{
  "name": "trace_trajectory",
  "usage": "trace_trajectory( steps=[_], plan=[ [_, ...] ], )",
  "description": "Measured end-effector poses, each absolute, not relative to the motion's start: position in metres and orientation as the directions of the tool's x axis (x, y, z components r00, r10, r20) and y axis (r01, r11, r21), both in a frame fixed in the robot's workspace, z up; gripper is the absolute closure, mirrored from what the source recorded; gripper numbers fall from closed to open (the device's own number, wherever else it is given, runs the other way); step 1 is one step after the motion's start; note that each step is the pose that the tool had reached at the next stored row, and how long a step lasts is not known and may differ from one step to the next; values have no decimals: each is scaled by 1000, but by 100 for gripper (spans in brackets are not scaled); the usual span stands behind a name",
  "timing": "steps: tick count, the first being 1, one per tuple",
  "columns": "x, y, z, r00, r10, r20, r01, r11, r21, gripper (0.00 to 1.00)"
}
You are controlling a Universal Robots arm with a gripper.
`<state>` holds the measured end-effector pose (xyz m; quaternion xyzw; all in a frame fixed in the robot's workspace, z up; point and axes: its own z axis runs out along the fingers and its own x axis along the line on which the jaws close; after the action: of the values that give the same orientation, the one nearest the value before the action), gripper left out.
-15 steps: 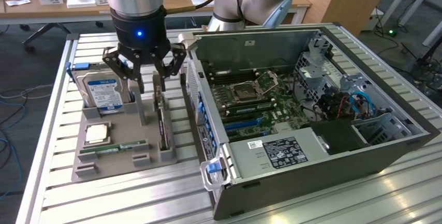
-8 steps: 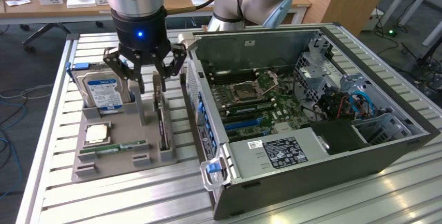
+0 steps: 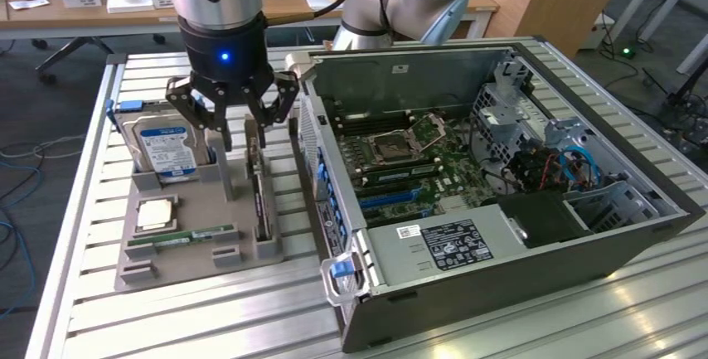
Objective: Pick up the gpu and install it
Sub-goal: 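Pick up the gpu and move the gpu toward the slot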
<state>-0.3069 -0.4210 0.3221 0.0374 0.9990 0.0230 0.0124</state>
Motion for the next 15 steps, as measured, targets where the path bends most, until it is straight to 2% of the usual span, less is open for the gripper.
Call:
trace_trajectory(
  steps=[15],
  plan=[
    [-307, -421, 318, -997, 75, -23, 74, 996, 47, 53]
  ],
)
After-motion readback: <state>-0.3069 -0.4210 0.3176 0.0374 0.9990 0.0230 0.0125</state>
